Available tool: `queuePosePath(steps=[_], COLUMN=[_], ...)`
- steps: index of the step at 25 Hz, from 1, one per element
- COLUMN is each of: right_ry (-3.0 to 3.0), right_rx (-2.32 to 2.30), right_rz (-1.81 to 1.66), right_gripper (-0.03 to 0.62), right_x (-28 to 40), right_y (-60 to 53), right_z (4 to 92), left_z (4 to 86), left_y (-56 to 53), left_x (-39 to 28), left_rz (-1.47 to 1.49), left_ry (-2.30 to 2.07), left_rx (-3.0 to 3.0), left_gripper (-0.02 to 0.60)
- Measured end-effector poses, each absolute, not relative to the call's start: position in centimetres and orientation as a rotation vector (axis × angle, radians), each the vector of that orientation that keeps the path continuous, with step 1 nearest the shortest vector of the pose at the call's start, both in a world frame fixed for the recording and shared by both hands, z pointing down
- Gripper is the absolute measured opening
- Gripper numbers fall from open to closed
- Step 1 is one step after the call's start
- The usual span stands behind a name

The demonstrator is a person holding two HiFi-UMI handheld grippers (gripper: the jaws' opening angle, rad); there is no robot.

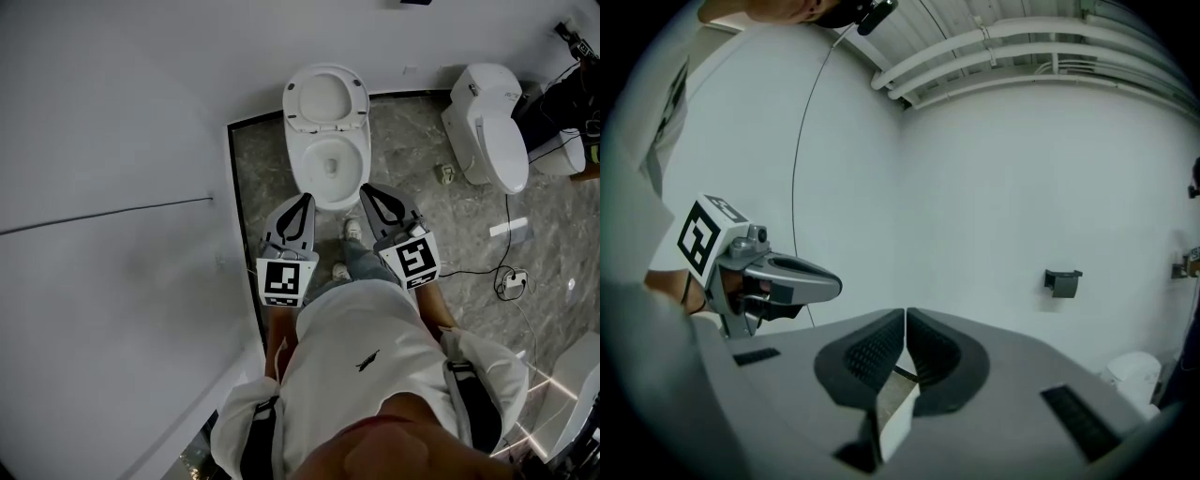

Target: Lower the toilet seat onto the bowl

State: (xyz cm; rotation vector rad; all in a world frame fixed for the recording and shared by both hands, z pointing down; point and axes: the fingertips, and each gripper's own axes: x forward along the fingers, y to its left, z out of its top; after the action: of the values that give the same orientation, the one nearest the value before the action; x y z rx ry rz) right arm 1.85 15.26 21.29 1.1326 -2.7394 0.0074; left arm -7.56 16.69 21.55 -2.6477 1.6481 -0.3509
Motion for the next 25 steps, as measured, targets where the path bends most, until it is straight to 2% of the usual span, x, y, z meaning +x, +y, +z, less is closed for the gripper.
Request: queuePosePath(steps=[25], right_ry=[-2.720], right_rx=[1.031], right_rz=[0.072], right_gripper=[0.032], right_x=[3.5], right_y=[-2.9], right_z=[23.1], left_z=[22.5], left_y=[-0.7], left_x=[-6.2], left_rz=[-0.434], left_ry=[1.756], left_rx=[-2.643], left_gripper=[0.028])
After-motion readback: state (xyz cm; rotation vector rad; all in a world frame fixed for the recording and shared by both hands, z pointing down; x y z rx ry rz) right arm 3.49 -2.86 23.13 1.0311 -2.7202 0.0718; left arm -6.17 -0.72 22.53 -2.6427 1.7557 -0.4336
